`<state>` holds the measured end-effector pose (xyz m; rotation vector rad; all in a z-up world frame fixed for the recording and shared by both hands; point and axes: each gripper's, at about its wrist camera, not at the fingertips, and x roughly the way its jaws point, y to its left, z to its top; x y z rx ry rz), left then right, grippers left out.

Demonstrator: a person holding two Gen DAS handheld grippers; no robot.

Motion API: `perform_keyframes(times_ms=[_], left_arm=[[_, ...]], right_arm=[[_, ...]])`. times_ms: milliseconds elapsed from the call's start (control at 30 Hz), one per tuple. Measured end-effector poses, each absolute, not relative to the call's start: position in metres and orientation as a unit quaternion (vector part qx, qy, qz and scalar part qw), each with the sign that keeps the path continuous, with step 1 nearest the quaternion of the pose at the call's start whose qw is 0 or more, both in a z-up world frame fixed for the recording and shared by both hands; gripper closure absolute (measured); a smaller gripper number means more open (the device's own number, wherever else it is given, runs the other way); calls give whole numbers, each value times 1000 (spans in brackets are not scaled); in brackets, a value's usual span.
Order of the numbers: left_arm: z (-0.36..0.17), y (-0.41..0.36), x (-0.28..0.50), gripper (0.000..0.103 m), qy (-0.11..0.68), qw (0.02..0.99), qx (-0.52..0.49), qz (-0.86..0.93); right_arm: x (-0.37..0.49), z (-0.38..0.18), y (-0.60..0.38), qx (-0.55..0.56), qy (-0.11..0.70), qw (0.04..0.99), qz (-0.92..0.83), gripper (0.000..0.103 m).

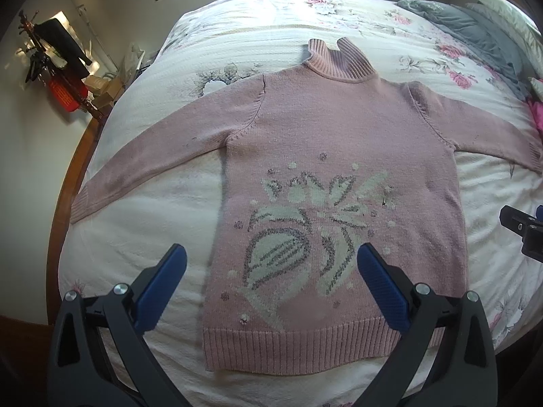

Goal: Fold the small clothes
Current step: 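Grasp the sweater sleeve cuff with the right gripper and lift it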

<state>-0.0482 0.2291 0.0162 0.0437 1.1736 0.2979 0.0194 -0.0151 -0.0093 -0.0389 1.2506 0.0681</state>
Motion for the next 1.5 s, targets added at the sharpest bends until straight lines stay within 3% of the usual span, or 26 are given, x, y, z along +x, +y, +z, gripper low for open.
perform_keyframes(times_ms=[333,833,1133,1233,1367,1433,1500], left_arm=[[-4,195,-1,4,543,832,-6,115],[-47,32,163,4,526,845,-23,88],[-59,-46,216,4,524,849,1,63],[-65,-57,220,4,530,846,3,66],[-75,-64,221,4,537,841,11,69],[-78,-65,220,4,539,839,13,69],[-79,-64,217,4,543,837,14,71]], right_arm=[[57,-28,-111,35,585,810,-12,5],[203,-110,-416,158,591,776,-152,6],[247,-150,-500,144,620,757,-148,8],[251,-164,-511,157,631,748,-137,19],[250,-177,-526,209,627,742,-108,20],[248,-176,-529,220,621,746,-97,33],[246,-171,-528,218,615,753,-79,67]])
